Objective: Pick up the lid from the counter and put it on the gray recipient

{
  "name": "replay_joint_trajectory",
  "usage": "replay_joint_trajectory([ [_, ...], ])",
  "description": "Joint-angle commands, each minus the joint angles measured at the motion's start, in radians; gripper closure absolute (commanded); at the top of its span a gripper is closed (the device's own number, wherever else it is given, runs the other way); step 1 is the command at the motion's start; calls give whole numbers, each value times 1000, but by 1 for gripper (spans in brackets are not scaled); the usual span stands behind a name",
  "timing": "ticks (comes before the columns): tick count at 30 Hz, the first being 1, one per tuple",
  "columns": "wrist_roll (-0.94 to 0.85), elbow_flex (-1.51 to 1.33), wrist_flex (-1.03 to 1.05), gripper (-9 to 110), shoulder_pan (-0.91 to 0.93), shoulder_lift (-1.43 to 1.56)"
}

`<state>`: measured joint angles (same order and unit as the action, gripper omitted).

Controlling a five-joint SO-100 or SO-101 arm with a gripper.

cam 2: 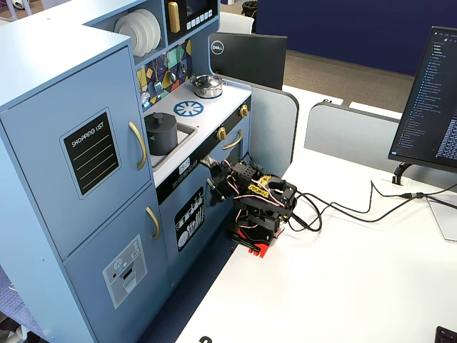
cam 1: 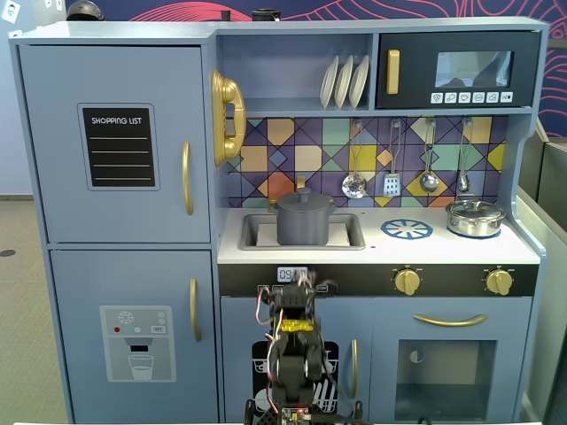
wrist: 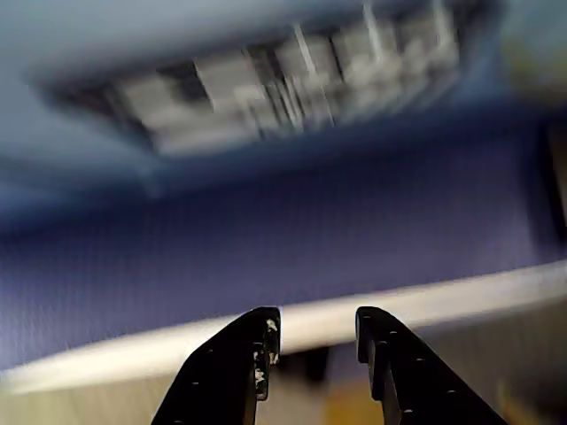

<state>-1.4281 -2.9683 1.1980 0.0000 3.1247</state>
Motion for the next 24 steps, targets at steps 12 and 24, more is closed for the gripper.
replay_joint_trajectory([
  [12,-21,-32,322,100,-25,54],
  [24,-81,-32,331,96,-15,54],
])
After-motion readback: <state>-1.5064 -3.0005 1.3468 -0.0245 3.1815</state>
